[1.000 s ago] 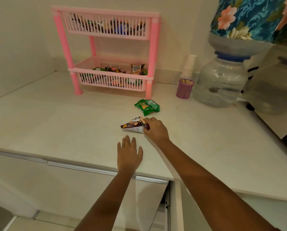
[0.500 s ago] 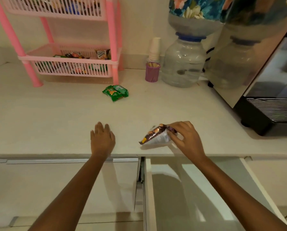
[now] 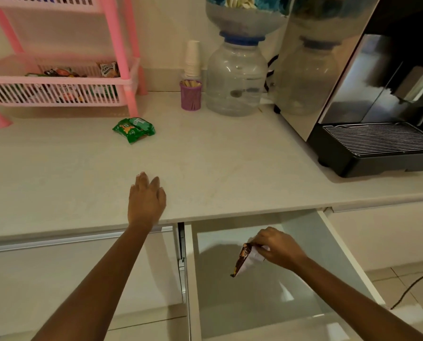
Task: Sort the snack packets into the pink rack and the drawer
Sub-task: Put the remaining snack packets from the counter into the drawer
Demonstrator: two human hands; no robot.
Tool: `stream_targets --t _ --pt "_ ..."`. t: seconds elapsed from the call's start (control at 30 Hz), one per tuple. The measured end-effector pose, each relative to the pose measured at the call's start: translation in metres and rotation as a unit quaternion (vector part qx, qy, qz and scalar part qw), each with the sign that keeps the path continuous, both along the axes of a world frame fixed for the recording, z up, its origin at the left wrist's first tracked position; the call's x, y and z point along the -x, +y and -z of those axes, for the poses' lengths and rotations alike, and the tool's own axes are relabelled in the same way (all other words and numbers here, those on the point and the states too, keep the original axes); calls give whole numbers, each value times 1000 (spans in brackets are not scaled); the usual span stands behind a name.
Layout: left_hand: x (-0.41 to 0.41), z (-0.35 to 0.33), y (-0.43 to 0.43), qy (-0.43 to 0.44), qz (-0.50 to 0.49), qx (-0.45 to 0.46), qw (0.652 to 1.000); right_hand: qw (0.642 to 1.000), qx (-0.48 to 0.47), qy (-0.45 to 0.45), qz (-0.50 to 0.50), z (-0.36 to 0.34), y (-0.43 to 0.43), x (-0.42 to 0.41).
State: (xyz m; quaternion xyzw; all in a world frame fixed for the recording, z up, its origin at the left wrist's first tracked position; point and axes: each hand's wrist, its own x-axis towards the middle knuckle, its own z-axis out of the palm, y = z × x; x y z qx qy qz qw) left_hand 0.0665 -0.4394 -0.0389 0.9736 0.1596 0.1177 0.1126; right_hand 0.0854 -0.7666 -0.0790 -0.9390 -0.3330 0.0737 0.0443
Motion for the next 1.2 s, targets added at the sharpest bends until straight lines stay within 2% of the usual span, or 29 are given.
stream_targets --t 0.07,0.13,0.37,0.4,0.5,0.6,0.67,0.87,1.03,1.2 --pt "1 0 -1 -7 -2 6 1000 998 55 29 20 19 8 -10" --pt "2 0 -1 -14 -4 12 1000 996 88 12 -1 35 18 -19" --pt "1 2 -1 -59 0 24 998 987 95 -67 -113 71 15 -33" --pt "1 2 -1 -63 1 23 998 989 99 -46 -102 74 9 -33" --pt "1 2 -1 -70 -2 18 997 979 128 2 -158 80 -13 -33" --pt "1 3 -1 -77 1 16 997 969 203 42 -134 74 -25 -28" --pt "1 3 -1 -79 2 23 997 971 202 57 -112 67 -23 -23" --pt "4 2 -1 -87 -3 49 995 975 128 -27 -179 25 16 -14" --pt "6 -1 -2 -98 0 73 993 949 -60 -154 -268 -49 60 -6" --pt "4 -8 2 -63 15 30 997 939 -162 -165 -254 -87 109 -25"
